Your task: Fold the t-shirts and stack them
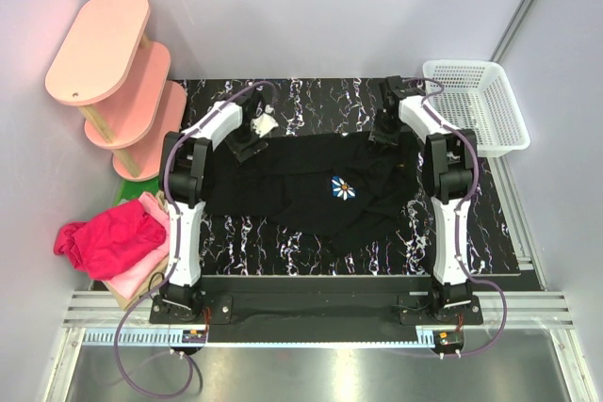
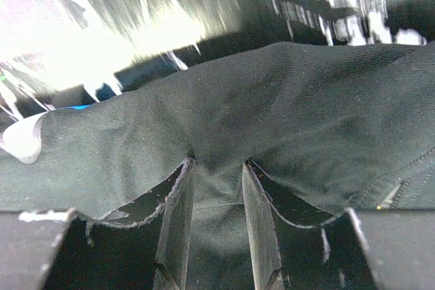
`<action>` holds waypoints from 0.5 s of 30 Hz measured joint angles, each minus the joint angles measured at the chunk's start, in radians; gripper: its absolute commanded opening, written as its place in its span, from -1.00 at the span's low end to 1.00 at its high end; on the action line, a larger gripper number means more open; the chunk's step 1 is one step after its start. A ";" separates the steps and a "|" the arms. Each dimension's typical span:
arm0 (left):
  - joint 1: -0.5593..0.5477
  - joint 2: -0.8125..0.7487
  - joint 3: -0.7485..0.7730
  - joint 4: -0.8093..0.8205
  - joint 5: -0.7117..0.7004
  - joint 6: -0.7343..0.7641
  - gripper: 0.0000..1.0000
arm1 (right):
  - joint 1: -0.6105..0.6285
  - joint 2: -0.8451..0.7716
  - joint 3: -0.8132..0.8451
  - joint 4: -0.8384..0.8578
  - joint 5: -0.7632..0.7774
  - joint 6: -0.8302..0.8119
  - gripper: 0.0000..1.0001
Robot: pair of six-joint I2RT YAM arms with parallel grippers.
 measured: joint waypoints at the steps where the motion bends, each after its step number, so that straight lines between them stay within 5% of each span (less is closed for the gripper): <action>1: 0.005 0.021 0.036 -0.010 -0.002 -0.005 0.52 | -0.006 0.025 0.040 -0.004 -0.012 0.000 -0.16; 10: 0.024 0.183 0.335 -0.080 -0.031 -0.034 0.51 | -0.073 0.320 0.603 -0.143 -0.073 0.000 -0.05; 15: 0.026 0.138 0.327 -0.086 -0.017 -0.078 0.59 | -0.069 0.290 0.691 -0.183 -0.033 -0.028 0.00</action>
